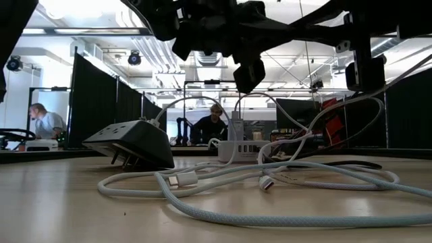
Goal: Insert USB
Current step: Insert the black charger cable into the bottom black outlet extension
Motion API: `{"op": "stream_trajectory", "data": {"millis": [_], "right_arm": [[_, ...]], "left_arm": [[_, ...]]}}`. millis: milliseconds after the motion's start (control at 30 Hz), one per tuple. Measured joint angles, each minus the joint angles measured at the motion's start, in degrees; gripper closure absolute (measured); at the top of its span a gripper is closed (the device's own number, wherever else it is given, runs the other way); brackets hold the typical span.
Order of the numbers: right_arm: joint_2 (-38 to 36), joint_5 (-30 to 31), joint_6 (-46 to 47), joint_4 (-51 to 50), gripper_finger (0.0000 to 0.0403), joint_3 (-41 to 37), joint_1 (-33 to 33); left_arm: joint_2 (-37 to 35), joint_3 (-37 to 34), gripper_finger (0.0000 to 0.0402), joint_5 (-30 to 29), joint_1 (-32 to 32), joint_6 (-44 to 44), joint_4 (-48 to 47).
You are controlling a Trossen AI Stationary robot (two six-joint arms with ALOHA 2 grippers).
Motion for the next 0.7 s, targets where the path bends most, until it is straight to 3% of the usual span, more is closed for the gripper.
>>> {"op": "stream_trajectory", "data": {"millis": [300, 433, 700], "right_arm": [[0.03, 3.18, 7.03, -1.47, 0.0372, -0.09, 0.37], [0.09, 3.85, 11.13, -1.69, 0.0311, -0.11, 0.26], [-0.01, 7.86, 26.26, -1.93, 0.0197, -0.17, 0.32]], "left_arm": [[-0.01, -0.02, 0.038, -5.35, 0.01, 7.03, -2.18], [-0.21, 0.09, 0.0399, -9.8, -0.07, 11.79, -5.58], [-0.49, 0.18, 0.0398, -15.07, -0.09, 16.15, -8.81]]}}
